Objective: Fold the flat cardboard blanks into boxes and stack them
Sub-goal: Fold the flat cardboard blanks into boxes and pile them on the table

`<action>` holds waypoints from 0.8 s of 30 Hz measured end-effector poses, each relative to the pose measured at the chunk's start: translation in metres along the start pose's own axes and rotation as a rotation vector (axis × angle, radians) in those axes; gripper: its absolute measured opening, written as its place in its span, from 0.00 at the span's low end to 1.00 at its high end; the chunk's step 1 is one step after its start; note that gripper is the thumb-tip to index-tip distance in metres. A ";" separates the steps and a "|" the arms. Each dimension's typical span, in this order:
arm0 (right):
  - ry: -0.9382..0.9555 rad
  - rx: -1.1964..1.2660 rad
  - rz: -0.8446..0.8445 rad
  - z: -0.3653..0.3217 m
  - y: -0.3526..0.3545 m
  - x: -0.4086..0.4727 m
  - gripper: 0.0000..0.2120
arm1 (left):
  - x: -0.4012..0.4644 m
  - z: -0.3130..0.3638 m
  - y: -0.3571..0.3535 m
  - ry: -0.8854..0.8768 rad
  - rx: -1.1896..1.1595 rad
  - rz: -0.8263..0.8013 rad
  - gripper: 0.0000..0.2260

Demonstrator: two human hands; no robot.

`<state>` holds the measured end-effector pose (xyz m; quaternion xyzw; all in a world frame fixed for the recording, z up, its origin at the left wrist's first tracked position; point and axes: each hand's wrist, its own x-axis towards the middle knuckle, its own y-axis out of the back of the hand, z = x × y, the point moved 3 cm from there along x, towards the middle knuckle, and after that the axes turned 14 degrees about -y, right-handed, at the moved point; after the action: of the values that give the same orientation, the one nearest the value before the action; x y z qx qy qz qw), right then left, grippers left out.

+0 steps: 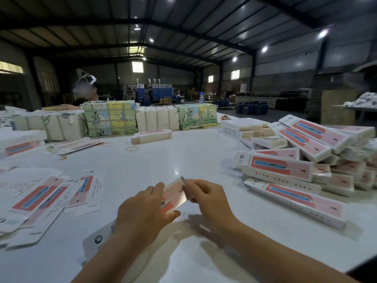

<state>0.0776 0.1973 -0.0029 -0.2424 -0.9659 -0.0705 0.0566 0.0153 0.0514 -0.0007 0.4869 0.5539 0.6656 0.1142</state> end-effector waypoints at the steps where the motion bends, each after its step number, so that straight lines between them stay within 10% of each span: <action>1: -0.073 0.064 -0.029 0.001 0.002 0.003 0.10 | 0.000 0.001 0.000 -0.005 -0.003 0.000 0.32; 7: -0.318 0.327 -0.077 0.008 0.007 0.013 0.11 | 0.000 0.004 0.001 -0.029 -0.005 0.018 0.33; 24: -0.149 0.204 0.088 -0.001 0.008 0.003 0.13 | 0.002 0.013 0.009 -0.034 0.026 0.019 0.34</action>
<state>0.0792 0.2057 -0.0010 -0.2823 -0.9580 0.0491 0.0120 0.0275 0.0573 0.0066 0.5049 0.5557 0.6511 0.1112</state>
